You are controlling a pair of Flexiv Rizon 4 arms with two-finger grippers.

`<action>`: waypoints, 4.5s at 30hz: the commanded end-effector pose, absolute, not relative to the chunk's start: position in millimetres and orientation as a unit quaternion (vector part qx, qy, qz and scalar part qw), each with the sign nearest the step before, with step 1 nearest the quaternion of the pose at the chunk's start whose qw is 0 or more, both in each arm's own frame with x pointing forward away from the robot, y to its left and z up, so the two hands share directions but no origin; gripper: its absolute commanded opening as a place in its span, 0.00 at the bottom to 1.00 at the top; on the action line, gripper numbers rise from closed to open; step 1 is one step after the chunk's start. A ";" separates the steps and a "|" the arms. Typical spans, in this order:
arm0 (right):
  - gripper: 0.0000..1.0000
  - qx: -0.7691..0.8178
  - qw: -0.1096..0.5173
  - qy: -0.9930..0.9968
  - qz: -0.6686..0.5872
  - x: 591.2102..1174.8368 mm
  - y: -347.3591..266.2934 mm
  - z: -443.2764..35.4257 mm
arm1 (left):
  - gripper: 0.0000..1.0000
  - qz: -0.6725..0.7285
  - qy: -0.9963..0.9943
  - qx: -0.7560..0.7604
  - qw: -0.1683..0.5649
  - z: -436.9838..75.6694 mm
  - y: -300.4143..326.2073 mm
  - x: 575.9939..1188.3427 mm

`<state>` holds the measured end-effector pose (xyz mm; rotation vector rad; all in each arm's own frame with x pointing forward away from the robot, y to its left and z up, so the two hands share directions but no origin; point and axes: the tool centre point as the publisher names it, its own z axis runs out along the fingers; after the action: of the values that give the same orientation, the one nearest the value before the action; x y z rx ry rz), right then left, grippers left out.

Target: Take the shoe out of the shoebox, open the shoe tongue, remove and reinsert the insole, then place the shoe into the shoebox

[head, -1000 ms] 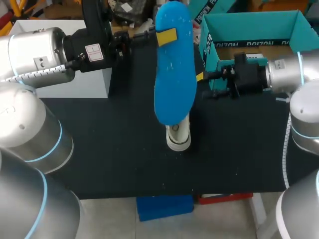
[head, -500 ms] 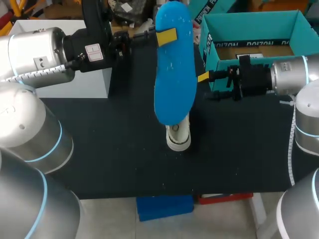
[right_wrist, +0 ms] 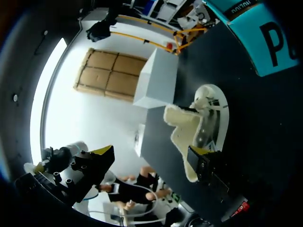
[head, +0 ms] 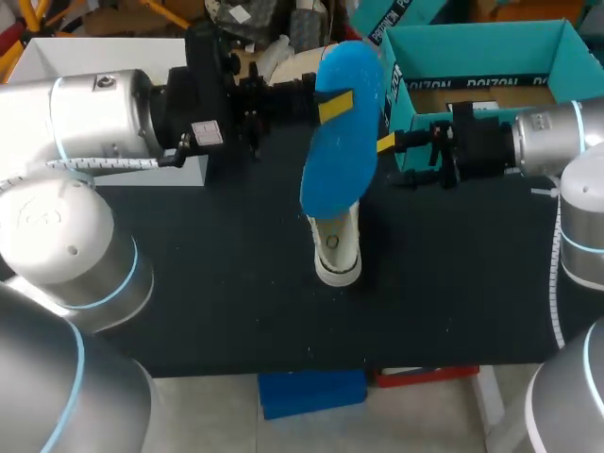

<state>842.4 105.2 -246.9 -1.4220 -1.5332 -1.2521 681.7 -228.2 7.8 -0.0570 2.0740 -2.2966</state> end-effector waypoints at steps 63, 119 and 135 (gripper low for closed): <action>1.00 -0.548 0.344 -0.590 -0.483 842.8 106.5 -247.7 | 0.00 -0.522 0.572 0.473 0.420 -206.0 -235.4 642.2; 1.00 -0.529 0.372 -0.595 -0.477 839.7 111.1 -247.3 | 0.00 -0.447 0.479 0.517 0.551 -272.4 -212.2 726.9; 0.98 -0.546 0.414 -0.578 -0.443 810.2 166.1 -247.7 | 0.00 -0.447 0.479 0.517 0.551 -272.4 -212.2 726.9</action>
<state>817.3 153.0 -243.8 -1.3434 -1.4657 -1.0857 728.3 -211.6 -272.3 1.2239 1.1314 -1.0657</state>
